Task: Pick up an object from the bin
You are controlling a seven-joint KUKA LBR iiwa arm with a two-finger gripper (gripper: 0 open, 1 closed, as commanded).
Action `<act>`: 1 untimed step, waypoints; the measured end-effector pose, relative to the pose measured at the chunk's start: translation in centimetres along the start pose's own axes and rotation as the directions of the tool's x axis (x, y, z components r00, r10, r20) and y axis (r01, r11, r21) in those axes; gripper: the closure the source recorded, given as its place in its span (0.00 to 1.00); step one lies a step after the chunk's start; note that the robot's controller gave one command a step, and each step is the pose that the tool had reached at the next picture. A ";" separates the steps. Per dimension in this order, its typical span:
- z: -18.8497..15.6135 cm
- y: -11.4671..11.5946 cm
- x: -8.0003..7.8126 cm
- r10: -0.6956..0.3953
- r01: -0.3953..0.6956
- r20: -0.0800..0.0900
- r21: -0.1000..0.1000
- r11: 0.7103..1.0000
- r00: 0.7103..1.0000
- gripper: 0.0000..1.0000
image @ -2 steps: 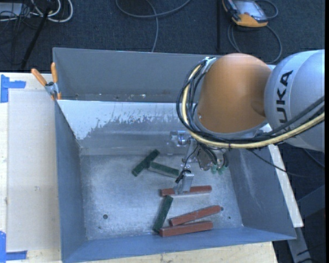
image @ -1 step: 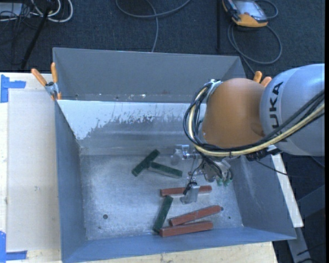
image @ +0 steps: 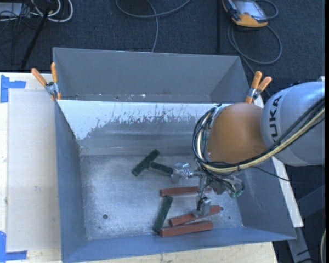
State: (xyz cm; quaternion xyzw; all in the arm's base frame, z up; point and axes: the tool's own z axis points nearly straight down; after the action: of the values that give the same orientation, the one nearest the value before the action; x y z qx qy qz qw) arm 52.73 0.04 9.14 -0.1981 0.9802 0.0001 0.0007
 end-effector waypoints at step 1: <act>2.2 -0.3 -1.0 -0.022 0.022 -0.004 0.000 1.000 1.000 0.00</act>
Offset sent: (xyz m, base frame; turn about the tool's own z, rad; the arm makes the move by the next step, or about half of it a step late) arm 0.0106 -0.0071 -0.0214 0.0485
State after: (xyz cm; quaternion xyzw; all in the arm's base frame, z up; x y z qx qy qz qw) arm 53.76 0.20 6.99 -0.2088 0.9780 -0.0001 -0.0014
